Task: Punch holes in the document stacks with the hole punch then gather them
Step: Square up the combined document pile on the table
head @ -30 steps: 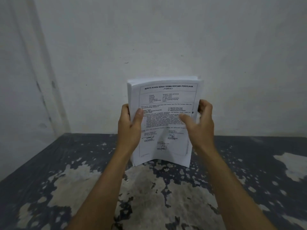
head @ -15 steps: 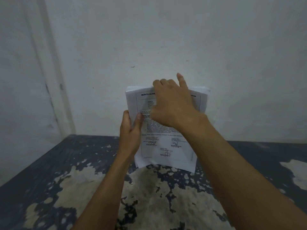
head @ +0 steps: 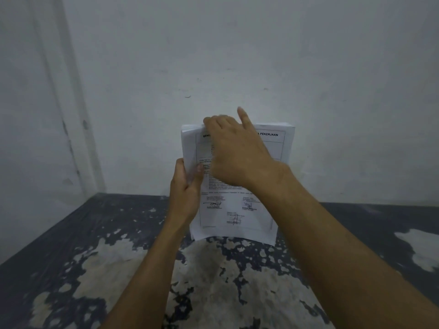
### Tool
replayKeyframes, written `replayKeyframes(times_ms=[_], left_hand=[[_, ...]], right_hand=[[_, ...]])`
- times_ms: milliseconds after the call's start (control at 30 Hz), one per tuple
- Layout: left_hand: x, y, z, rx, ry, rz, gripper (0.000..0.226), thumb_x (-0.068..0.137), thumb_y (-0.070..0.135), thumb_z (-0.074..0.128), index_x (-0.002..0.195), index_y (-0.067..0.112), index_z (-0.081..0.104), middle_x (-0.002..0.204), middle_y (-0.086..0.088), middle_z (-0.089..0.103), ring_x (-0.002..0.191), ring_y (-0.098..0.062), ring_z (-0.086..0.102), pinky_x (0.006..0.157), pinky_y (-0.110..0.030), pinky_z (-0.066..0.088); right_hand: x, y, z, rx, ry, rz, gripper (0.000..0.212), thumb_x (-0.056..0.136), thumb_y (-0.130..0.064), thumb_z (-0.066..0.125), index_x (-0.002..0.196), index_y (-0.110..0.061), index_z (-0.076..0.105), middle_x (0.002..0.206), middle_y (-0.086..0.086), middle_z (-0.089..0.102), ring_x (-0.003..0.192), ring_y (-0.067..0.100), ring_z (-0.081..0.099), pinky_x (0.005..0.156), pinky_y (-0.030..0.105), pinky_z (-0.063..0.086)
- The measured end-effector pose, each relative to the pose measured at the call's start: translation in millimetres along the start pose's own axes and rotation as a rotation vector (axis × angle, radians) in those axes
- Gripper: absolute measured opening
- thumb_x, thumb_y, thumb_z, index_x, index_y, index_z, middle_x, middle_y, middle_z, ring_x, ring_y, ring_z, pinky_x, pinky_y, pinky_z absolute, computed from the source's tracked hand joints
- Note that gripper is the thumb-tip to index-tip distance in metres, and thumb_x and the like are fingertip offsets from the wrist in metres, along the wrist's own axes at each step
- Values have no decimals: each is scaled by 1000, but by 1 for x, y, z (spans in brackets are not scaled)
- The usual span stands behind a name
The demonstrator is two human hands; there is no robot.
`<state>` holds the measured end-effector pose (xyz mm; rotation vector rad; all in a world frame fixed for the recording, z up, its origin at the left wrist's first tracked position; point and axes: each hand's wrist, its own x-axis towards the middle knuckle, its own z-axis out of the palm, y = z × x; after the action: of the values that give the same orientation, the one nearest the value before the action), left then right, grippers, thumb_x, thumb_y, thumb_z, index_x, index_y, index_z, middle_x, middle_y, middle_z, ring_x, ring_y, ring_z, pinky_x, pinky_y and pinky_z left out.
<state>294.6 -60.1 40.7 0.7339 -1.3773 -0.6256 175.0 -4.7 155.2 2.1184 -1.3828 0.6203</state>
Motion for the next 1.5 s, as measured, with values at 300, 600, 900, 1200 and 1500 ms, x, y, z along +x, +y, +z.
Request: replayKeyframes(times_ms=[300,600,900,1200,1500], left_hand=[[2,-2,-1,-15,-24,-17,10,100,37,52,109,35,51,103,19,69,93,-1,68,69,-18,56],[0,-3,1,-34,-10,-43,20,100,38,52,117,29,52,108,12,69,94,-5,69,70,-22,58],[0,-3,0,-51,-3,-42,15,100,38,50,115,34,51,107,17,70,93,-5,70,65,-19,56],[-2,-13,-1,-2,-6,-75,15,101,38,50,116,38,52,108,19,70,95,-3,69,74,-25,59],[3,0,13,11,95,-12,18,102,32,48,117,22,51,107,17,68,92,1,68,69,-14,55]], right_hand=[[-38,54,3,-45,138,321,73,75,-24,57,142,-7,35,146,9,40,144,25,26,122,48,-1],[-82,60,42,991,587,930,78,84,-10,60,151,-21,21,156,0,31,139,14,32,114,40,35],[-83,57,84,1278,417,957,51,72,-5,58,121,-19,51,112,-4,63,100,15,62,74,29,54],[-101,65,111,1308,261,775,21,97,-18,60,114,-29,59,110,-17,69,100,2,67,78,21,56],[-94,65,105,1155,353,721,14,101,-26,53,113,-22,47,109,-18,61,88,-17,59,65,2,47]])
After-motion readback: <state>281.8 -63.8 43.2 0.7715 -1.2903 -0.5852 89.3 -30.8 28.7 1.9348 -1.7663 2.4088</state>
